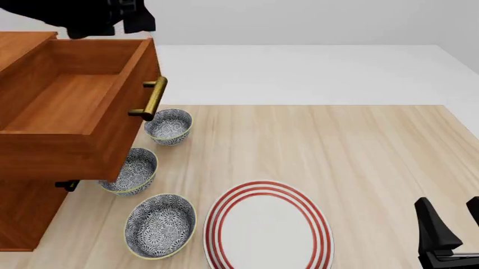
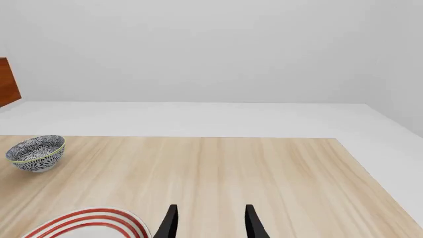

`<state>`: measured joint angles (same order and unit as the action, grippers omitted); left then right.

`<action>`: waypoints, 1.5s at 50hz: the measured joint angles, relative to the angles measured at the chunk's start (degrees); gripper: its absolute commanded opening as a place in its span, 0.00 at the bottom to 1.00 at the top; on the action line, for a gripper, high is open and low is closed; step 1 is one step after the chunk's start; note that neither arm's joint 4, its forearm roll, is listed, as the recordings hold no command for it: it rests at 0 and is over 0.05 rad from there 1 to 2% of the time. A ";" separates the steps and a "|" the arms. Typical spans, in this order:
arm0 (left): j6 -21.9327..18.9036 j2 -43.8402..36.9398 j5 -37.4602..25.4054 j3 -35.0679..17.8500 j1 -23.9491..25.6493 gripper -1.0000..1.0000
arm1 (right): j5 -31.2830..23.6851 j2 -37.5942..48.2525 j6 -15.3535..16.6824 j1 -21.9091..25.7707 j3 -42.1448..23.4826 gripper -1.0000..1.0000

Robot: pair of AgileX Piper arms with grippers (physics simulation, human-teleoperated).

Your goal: Open the top drawer of the cabinet.

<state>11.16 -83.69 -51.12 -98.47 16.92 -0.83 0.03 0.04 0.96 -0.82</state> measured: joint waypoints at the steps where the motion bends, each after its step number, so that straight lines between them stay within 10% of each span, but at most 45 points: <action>1: 0.01 0.22 0.05 0.10 0.10 1.00 | 0.00 0.00 0.00 0.00 0.00 1.00; 75: -1.96 18.83 13.29 13.64 9.73 1.00 | -0.01 0.00 0.00 0.00 0.00 1.00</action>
<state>9.20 -64.86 -37.83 -84.83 26.66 -0.83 0.03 0.04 0.96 -0.82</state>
